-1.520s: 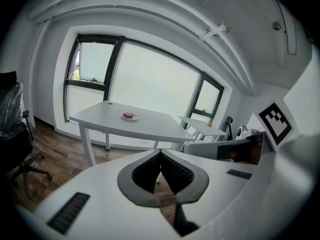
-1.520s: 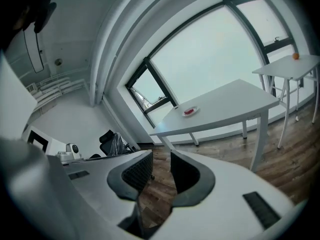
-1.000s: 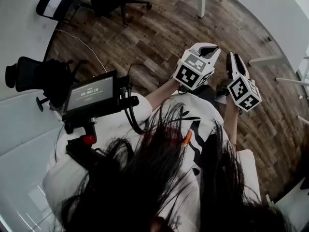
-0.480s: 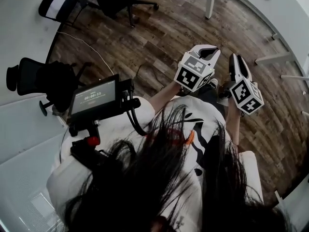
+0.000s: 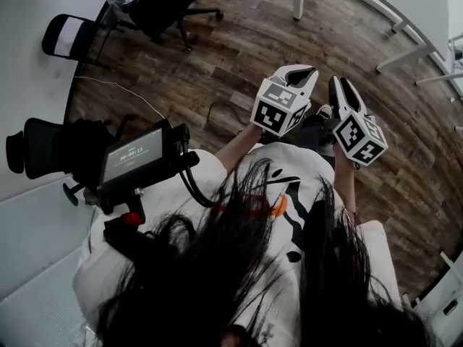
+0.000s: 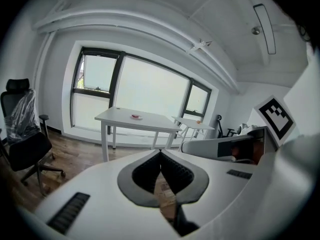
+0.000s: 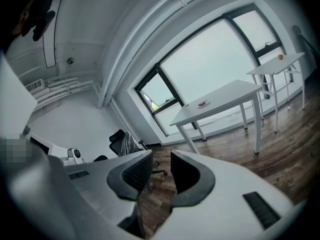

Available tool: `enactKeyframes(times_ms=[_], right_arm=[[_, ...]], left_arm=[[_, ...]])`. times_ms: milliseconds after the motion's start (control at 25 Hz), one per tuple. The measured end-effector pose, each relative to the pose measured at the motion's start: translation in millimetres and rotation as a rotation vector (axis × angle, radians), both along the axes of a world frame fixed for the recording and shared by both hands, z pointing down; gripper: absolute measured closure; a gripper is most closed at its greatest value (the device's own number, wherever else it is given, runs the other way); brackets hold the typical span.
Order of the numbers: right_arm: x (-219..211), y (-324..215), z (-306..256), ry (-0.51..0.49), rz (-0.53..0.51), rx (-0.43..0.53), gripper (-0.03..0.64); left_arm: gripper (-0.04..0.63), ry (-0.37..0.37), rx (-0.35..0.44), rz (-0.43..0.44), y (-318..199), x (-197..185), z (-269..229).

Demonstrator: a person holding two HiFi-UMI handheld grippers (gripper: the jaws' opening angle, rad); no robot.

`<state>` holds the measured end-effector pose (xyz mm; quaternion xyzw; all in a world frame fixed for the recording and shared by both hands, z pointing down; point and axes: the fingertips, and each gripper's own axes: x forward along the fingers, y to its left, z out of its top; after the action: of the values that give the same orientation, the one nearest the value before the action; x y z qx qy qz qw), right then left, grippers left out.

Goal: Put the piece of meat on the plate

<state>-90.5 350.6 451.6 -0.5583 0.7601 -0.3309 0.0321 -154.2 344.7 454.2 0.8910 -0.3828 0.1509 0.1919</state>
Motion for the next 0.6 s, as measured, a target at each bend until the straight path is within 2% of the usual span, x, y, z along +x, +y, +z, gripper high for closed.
enactKeyframes(times_ms=[240,600], right_arm=[[-1,14,-4,0.024,0.036,0.011,0.497],[-10,13,-13,0.067,0.009,0.029,0.497]], left_arm=[[0.589,0.025,0.016,0.030,10,-3,-5],[0.589,0.061,0.028,0.000,9,-13,-11]])
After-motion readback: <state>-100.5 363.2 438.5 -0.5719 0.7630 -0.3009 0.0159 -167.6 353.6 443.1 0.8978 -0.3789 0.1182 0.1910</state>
